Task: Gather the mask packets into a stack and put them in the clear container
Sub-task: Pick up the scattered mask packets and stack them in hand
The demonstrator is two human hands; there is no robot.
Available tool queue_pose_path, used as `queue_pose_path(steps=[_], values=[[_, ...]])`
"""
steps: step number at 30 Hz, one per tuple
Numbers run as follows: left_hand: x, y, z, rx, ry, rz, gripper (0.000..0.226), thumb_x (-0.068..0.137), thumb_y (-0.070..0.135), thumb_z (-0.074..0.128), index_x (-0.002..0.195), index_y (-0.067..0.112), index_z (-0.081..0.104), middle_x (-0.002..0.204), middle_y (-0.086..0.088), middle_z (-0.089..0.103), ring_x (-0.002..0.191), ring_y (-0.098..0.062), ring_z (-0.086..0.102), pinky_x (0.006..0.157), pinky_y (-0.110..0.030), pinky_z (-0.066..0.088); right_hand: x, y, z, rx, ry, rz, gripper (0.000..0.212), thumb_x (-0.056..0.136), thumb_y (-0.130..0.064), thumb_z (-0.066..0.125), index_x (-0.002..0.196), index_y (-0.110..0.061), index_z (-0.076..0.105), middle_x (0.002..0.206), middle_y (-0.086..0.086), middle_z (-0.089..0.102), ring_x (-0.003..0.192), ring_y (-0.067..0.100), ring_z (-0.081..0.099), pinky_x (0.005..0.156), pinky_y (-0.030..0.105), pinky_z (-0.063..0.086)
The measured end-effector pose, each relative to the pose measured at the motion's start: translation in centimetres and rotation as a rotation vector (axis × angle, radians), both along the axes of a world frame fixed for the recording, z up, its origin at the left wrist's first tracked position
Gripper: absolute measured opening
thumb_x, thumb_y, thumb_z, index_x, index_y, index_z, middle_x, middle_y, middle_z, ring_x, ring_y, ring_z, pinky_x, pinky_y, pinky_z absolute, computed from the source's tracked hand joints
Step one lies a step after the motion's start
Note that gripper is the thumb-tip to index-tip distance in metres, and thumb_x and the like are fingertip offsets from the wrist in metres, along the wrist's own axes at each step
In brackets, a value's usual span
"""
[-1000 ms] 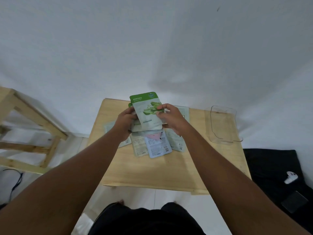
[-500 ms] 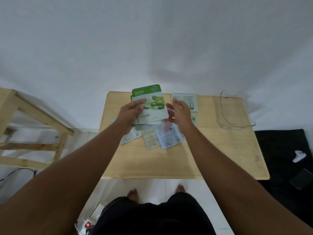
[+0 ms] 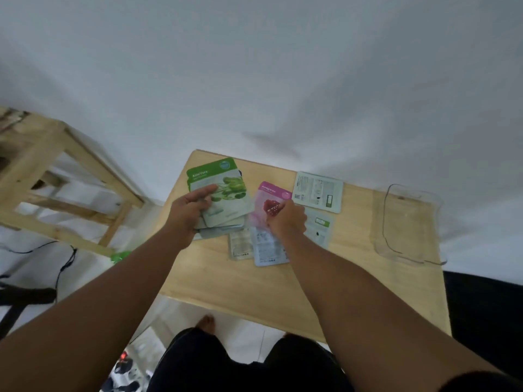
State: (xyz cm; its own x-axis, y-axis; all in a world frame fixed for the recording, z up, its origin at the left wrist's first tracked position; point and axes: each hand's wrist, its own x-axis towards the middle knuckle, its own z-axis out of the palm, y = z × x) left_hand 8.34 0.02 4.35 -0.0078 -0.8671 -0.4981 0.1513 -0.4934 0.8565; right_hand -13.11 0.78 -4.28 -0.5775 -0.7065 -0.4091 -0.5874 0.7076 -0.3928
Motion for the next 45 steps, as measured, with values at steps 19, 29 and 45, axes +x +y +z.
queue_pose_path(steps=[19,29,45], values=[[0.1,-3.5,-0.1,0.019,0.044,-0.195,0.031,0.092,-0.004,0.056,0.103,0.015,0.077,0.118,-0.012,0.070,0.102,-0.031,0.067,0.084,-0.040,0.058,-4.4,3.7,4.7,-0.245,-0.163,-0.059,0.023,0.087,-0.005,0.067,0.106,-0.012,0.078,0.116,0.009,0.074,0.112,0.025,0.066,0.098,0.031,0.052],[-2.1,-3.7,0.8,0.002,0.122,-0.264,0.017,0.090,0.011,0.068,0.103,0.015,0.078,0.101,-0.001,0.078,0.097,-0.025,0.071,0.085,-0.043,0.059,-1.9,2.4,12.2,-0.791,-0.728,-0.305,0.027,0.086,-0.003,0.074,0.110,-0.017,0.075,0.117,0.007,0.071,0.101,0.015,0.070,0.083,0.034,0.061],[-1.9,-2.2,1.7,-0.020,0.158,-0.273,0.032,0.085,0.003,0.071,0.113,0.017,0.074,0.123,-0.006,0.068,0.107,-0.030,0.065,0.080,-0.045,0.060,-0.3,3.1,10.4,-0.632,-0.493,-0.247,0.027,0.085,-0.033,0.076,0.107,-0.023,0.065,0.114,-0.003,0.069,0.105,0.015,0.068,0.089,0.044,0.059]])
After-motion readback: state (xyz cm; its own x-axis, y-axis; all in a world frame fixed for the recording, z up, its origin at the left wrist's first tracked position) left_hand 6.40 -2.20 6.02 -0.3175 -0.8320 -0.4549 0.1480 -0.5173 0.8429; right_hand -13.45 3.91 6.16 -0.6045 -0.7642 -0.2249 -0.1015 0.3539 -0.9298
